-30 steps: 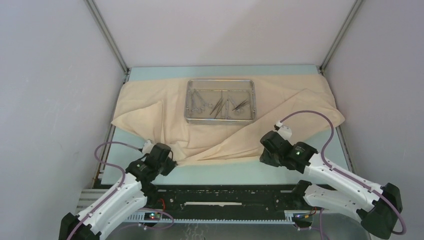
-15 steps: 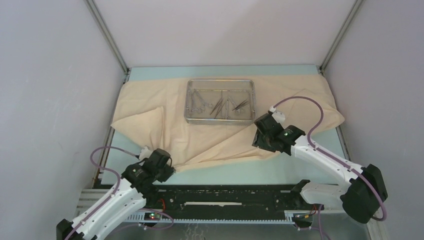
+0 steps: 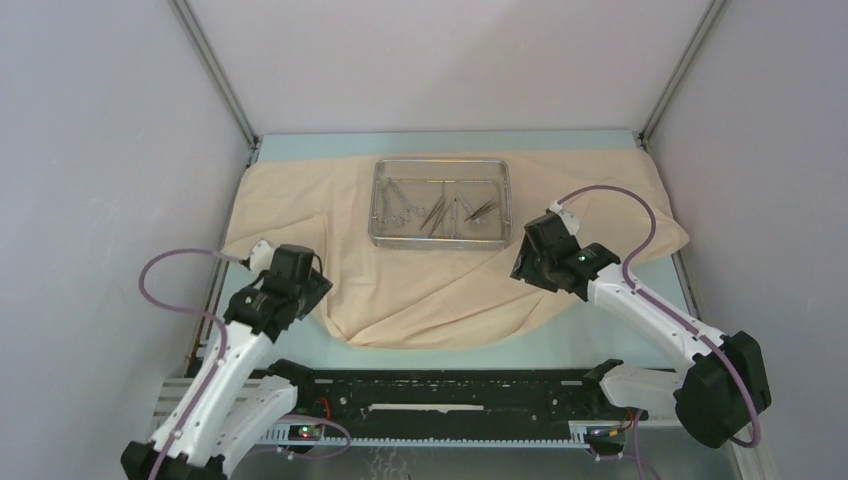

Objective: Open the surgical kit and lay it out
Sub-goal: Open the surgical kit at the center of the board.

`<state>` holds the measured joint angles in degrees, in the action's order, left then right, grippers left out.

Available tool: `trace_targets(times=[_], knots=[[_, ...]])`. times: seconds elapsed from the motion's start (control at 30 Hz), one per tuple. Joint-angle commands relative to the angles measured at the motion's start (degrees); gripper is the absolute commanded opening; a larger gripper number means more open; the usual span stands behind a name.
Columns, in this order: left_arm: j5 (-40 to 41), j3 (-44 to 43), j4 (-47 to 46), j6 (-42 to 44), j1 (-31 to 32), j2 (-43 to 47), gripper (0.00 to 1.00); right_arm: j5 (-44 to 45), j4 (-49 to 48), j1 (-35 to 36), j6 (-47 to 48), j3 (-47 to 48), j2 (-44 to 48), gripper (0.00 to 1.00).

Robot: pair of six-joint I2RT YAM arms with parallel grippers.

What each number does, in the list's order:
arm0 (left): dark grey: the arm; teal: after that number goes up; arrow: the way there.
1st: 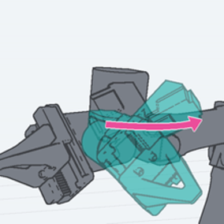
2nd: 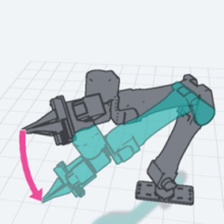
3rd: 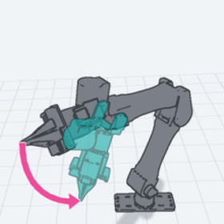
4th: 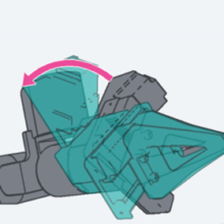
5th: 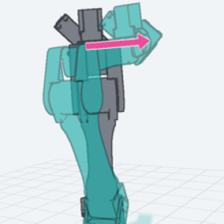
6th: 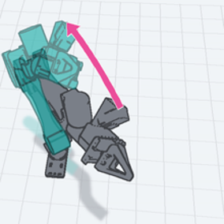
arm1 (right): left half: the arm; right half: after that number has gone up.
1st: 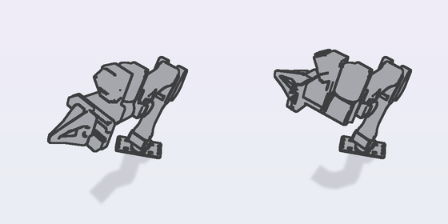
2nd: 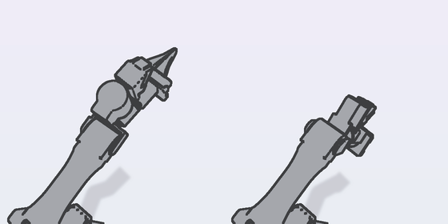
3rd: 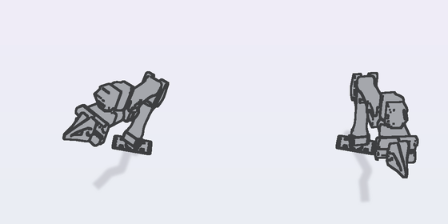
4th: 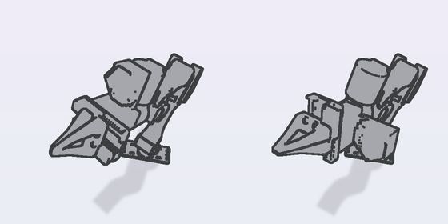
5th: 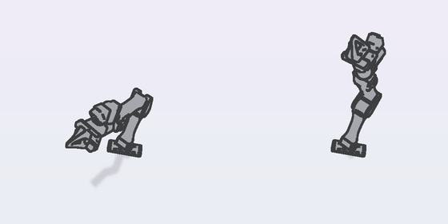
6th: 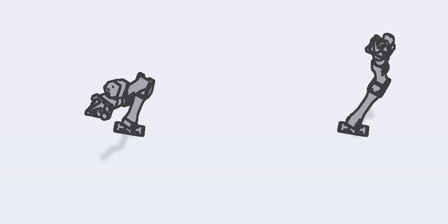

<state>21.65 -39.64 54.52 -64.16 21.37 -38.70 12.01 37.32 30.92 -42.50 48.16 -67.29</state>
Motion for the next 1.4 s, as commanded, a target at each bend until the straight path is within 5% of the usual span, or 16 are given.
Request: trace_targets(times=[0.0, 0.1, 0.23, 0.5, 0.77, 1.0, 1.2, 1.37], knots=[[-4.53, -4.37, -10.88, 13.10, -6.01, -10.24, 0.56, -0.96, -2.14, 0.67, 2.37, 2.18, 0.34, 0.60], [-6.90, -7.78, -12.61, 15.21, -6.16, -19.57, 0.56, -0.47, -2.07, 0.58, 3.40, 2.74, 0.06, 0.60], [1.16, -8.85, -12.26, 14.88, -6.39, -23.60, 0.60, -1.42, -2.68, 0.28, 5.04, 3.60, 0.00, 0.60], [2.41, -15.04, -21.10, 32.06, -8.88, -37.98, 0.66, -2.61, -3.19, -0.24, 7.35, 5.66, 0.47, 0.61], [2.90, -23.20, -22.10, 37.57, -10.45, -52.66, 0.65, -5.17, -4.41, -2.64, 9.98, 6.49, 0.07, 0.62], [6.09, -27.05, -19.07, 36.38, -11.74, -58.89, 0.46, -6.93, -4.79, -5.59, 11.66, 6.49, -0.47, 0.62], [7.43, -22.22, -16.78, 30.37, -16.36, -55.79, 0.02, -8.19, -4.77, -7.19, 12.80, 6.49, 0.79, 0.62], [11.27, -13.47, -13.28, 24.56, -24.13, -44.82, 0.00, -8.19, -4.13, -7.70, 13.25, 6.51, 2.56, 0.62]])
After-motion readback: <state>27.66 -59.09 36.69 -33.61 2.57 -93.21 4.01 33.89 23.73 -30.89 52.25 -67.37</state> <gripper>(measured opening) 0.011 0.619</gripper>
